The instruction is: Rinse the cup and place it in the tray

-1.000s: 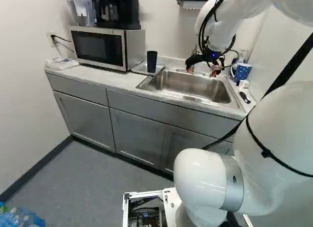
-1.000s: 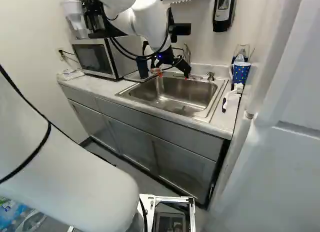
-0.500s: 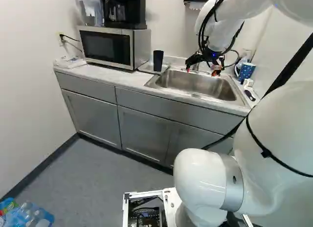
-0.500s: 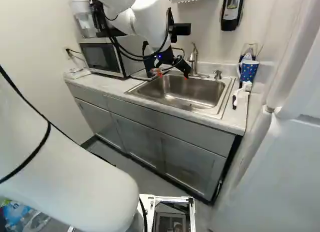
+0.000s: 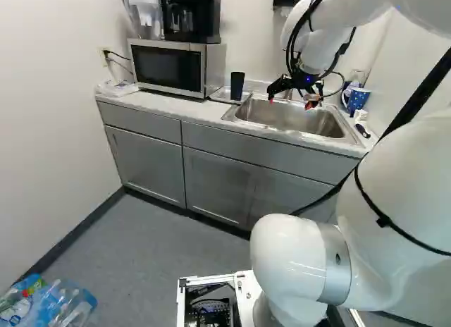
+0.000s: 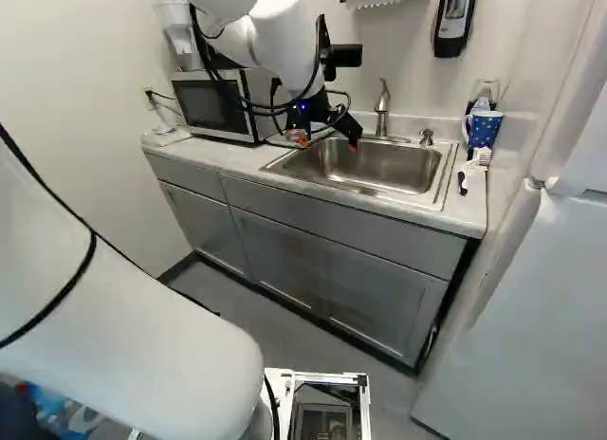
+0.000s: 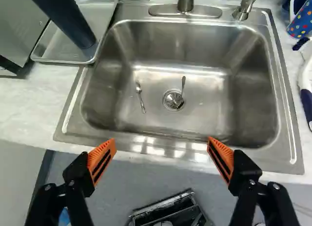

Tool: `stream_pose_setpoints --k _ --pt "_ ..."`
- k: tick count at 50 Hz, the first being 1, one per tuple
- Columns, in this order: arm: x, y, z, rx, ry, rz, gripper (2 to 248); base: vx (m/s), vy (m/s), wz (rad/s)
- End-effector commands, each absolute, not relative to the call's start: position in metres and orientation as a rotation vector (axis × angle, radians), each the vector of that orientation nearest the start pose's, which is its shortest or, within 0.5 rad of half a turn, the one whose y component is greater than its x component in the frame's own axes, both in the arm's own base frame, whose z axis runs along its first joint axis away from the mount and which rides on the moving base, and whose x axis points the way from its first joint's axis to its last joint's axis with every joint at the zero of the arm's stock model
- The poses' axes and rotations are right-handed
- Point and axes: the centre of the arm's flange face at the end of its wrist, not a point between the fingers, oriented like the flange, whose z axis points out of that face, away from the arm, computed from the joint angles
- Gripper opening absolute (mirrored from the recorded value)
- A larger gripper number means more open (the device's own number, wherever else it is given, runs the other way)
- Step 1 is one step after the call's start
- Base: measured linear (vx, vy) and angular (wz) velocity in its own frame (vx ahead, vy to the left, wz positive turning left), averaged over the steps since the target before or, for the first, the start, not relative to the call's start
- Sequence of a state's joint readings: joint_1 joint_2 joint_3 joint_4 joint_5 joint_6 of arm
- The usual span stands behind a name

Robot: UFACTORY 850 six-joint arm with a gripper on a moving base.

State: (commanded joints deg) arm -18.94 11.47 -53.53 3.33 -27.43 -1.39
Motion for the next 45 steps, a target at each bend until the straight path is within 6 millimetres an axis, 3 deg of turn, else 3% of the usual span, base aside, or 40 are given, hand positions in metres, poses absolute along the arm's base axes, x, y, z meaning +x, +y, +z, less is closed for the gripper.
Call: stream_pose_setpoints --k 45 --pt "0.4045 -0.1363 0.6308 -2.998 0.528 -1.031 247 -0.143 0.102 -0.215"
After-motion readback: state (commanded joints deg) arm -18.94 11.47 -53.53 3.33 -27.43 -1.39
